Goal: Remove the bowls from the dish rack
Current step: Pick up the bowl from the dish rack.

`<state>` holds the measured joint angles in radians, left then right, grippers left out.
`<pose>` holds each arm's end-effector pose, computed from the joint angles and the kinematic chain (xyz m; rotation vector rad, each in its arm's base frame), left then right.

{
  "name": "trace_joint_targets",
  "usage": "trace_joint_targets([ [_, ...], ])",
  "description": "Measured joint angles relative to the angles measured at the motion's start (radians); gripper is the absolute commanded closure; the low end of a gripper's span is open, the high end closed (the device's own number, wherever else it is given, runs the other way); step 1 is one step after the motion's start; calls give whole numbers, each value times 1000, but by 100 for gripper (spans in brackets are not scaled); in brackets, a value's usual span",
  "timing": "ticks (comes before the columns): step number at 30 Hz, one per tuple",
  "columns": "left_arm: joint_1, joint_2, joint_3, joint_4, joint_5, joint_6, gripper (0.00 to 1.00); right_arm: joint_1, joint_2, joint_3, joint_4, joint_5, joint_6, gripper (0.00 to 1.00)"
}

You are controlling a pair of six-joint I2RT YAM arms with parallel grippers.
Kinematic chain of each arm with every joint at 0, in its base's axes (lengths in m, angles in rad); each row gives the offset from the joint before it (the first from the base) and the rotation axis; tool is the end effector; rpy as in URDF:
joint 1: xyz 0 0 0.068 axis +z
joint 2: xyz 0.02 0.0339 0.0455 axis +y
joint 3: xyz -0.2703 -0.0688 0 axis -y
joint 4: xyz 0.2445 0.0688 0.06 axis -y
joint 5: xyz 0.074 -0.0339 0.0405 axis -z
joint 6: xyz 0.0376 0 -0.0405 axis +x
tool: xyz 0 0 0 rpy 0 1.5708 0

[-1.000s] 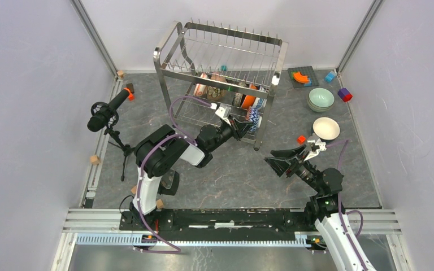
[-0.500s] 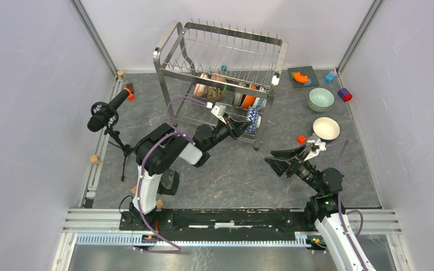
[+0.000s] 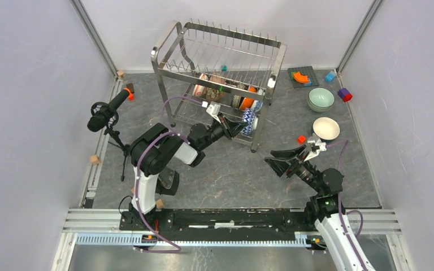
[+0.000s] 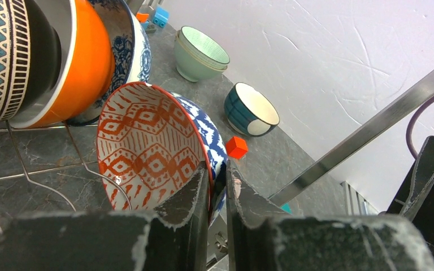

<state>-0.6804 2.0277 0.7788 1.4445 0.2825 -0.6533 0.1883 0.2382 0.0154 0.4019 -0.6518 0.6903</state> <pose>0.2900 -0.2482 0.1645 0.2781 1.4863 -1.2885 0.1050 0.0432 0.2003 -0.2046 1.5235 1.1615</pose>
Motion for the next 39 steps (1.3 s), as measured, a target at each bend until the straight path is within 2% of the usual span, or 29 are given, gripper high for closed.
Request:
trace_joint_targets([
  [13, 13, -39, -8, -34, 34, -68, 98, 0, -11, 0, 0, 0, 0, 40],
  [27, 73, -75, -11, 5, 54, -143, 98, 0, -17, 0, 0, -3, 0, 40],
  [39, 79, -146, -39, 4, 68, -180, 98, 0, -20, 0, 0, -3, 0, 40],
])
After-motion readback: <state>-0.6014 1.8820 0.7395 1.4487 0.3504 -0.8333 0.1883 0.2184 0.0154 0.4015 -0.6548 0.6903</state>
